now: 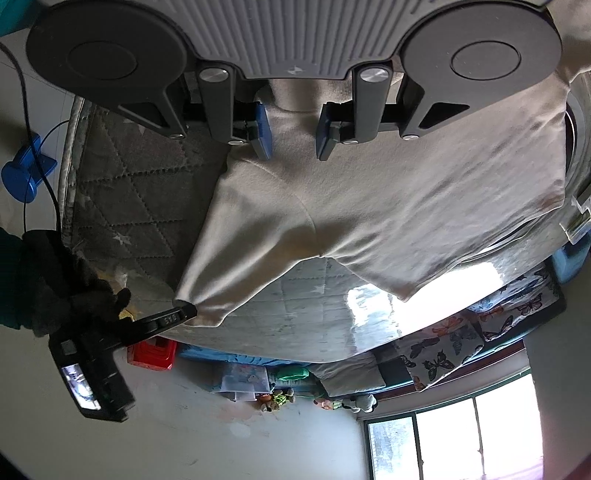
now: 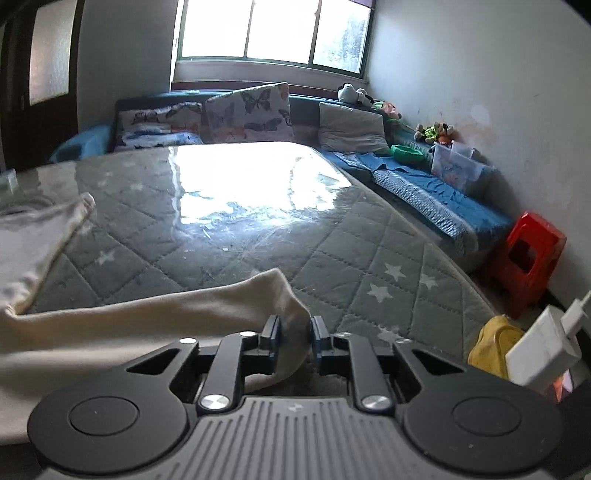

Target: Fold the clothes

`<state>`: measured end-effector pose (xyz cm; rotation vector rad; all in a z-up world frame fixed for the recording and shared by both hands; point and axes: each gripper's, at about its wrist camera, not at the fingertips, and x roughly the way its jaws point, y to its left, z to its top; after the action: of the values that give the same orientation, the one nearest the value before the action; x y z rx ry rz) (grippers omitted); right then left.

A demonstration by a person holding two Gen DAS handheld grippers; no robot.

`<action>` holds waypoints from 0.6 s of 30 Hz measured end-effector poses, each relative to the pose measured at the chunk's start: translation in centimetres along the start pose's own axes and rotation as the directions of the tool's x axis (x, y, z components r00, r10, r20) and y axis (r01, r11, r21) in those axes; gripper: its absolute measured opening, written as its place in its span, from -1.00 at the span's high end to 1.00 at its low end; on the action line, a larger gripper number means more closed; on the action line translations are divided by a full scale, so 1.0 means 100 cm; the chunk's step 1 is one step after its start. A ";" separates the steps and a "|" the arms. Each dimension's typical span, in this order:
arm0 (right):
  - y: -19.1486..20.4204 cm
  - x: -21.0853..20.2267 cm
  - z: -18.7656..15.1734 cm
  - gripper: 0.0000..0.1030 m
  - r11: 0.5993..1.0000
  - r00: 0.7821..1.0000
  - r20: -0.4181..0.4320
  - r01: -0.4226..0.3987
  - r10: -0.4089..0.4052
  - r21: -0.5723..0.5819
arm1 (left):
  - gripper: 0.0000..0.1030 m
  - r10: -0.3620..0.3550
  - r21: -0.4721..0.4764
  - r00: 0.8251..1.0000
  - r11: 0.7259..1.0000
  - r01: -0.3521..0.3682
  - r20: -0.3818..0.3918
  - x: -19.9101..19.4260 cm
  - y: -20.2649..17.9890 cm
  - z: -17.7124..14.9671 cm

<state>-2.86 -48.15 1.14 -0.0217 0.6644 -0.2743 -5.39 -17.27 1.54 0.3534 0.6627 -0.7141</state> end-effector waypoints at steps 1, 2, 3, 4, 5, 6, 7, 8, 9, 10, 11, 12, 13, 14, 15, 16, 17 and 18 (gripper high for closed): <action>-0.002 -0.004 0.000 0.60 1.000 1.000 0.005 -0.006 0.006 0.010 | 0.43 0.001 0.001 1.000 1.000 -0.001 0.001 -0.001 0.000 0.000; -0.004 -0.008 0.000 0.59 1.000 1.000 0.011 -0.004 0.003 0.013 | 0.43 0.002 -0.001 1.000 1.000 -0.002 0.003 -0.002 0.000 0.001; -0.006 -0.013 -0.001 0.59 1.000 1.000 0.018 0.001 -0.001 0.014 | 0.43 0.002 -0.003 1.000 1.000 -0.002 0.005 -0.002 0.001 0.002; -0.008 -0.017 -0.001 0.59 1.000 1.000 0.025 0.006 -0.006 0.016 | 0.43 0.002 -0.005 1.000 1.000 -0.002 0.007 -0.003 0.001 0.003; -0.009 -0.021 -0.001 0.59 1.000 1.000 0.031 0.001 -0.001 0.018 | 0.43 0.002 -0.009 1.000 1.000 -0.002 0.011 -0.003 0.003 0.005; -0.009 -0.025 -0.002 0.59 1.000 0.999 0.036 -0.007 0.007 0.019 | 0.43 0.003 -0.011 1.000 1.000 -0.003 0.016 -0.004 0.003 0.006; -0.007 -0.027 -0.002 0.59 1.000 0.999 0.040 -0.017 0.017 0.011 | 0.43 0.004 -0.014 1.000 1.000 -0.004 0.021 -0.005 0.004 0.008; -0.006 -0.029 -0.003 0.59 1.000 0.999 0.043 -0.028 0.028 0.000 | 0.43 0.005 -0.016 1.000 1.000 -0.005 0.026 -0.006 0.004 0.010; -0.004 -0.029 -0.003 0.59 0.999 0.998 0.043 -0.045 0.045 -0.010 | 0.43 0.007 -0.017 1.000 1.000 -0.006 0.028 -0.006 0.005 0.011; -0.001 -0.027 -0.002 0.59 0.998 0.998 0.036 -0.060 0.060 -0.019 | 0.43 0.008 -0.018 1.000 1.000 -0.008 0.029 -0.005 0.005 0.013; 0.002 -0.024 -0.002 0.59 0.997 0.997 0.029 -0.074 0.074 -0.026 | 0.43 0.006 -0.018 1.000 1.000 -0.006 0.029 -0.005 0.004 0.013; 0.004 -0.019 -0.001 0.59 0.997 0.997 0.018 -0.075 0.076 -0.031 | 0.43 0.004 -0.019 1.000 1.000 -0.003 0.029 -0.004 0.004 0.013; 0.005 -0.013 -0.001 0.59 0.997 0.997 0.006 -0.074 0.074 -0.035 | 0.43 0.003 -0.016 1.000 1.000 -0.003 0.026 -0.004 0.003 0.013; 0.005 -0.008 -0.001 0.59 0.997 0.998 -0.004 -0.068 0.068 -0.032 | 0.43 0.002 -0.013 1.000 1.000 -0.002 0.021 -0.003 0.002 0.012; 0.005 -0.004 -0.002 0.59 0.998 0.998 -0.015 -0.060 0.060 -0.028 | 0.43 0.002 -0.008 1.000 1.000 -0.002 0.018 -0.002 0.001 0.012; 0.003 -0.005 -0.002 0.58 0.998 0.998 -0.013 -0.054 0.054 -0.019 | 0.43 0.002 -0.003 1.000 1.000 -0.002 0.016 -0.001 0.000 0.011; 0.000 -0.007 -0.003 0.57 0.999 0.999 -0.009 -0.049 0.049 -0.009 | 0.43 0.001 -0.001 1.000 1.000 -0.001 0.013 -0.001 0.000 0.010; -0.002 -0.008 -0.004 0.55 0.999 0.999 -0.005 -0.044 0.044 0.001 | 0.43 0.000 -0.001 1.000 1.000 0.000 0.010 0.000 0.000 0.009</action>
<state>-3.79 -48.12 1.35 -0.0058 0.6685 -0.2323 -4.97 -17.77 2.21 0.3491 0.6534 -0.7154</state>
